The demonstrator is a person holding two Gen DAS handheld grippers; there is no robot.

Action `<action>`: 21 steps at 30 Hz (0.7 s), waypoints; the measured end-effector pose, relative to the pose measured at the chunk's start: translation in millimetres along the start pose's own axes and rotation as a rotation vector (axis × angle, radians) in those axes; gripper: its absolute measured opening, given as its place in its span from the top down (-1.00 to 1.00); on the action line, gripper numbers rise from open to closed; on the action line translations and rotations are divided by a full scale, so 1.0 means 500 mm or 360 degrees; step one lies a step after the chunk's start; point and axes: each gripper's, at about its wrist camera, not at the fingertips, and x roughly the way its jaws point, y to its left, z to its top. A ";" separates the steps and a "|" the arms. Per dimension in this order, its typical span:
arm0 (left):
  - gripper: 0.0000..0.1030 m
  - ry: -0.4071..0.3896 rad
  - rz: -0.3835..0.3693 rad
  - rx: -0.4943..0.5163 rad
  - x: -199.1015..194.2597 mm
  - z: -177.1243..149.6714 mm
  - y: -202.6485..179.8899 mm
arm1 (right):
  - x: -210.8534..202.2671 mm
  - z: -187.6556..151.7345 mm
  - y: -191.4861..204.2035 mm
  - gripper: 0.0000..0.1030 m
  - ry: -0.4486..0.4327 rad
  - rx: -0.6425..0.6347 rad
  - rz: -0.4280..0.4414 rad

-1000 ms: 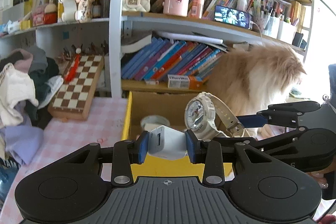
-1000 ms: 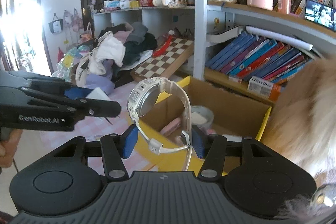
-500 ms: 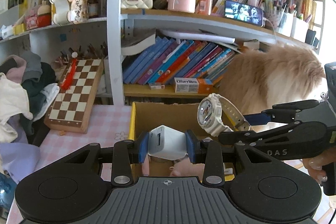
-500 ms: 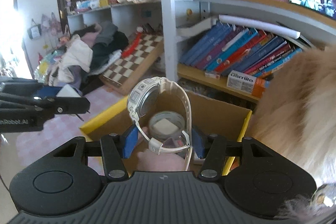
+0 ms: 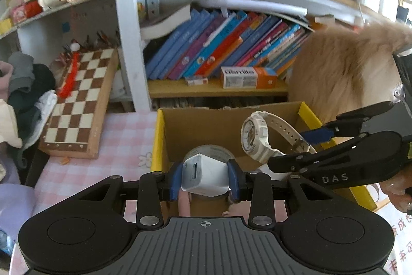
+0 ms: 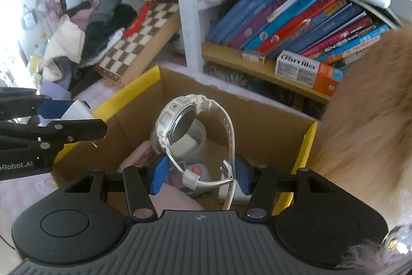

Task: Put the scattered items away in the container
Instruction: 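Lower the plug and watch into the yellow box with both tools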

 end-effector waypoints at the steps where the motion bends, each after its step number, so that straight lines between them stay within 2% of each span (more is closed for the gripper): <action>1: 0.32 0.0010 -0.0002 0.0014 0.009 0.004 -0.003 | 0.006 0.002 -0.004 -0.01 0.0016 0.0001 -0.0011; 9: 0.31 0.0105 -0.0027 0.0170 0.078 0.035 -0.035 | 0.053 0.012 -0.036 -0.02 0.0171 0.0017 -0.0048; 21: 0.31 0.0279 0.0003 0.0339 0.176 0.067 -0.052 | 0.106 0.030 -0.025 -0.06 0.0258 -0.0215 -0.0155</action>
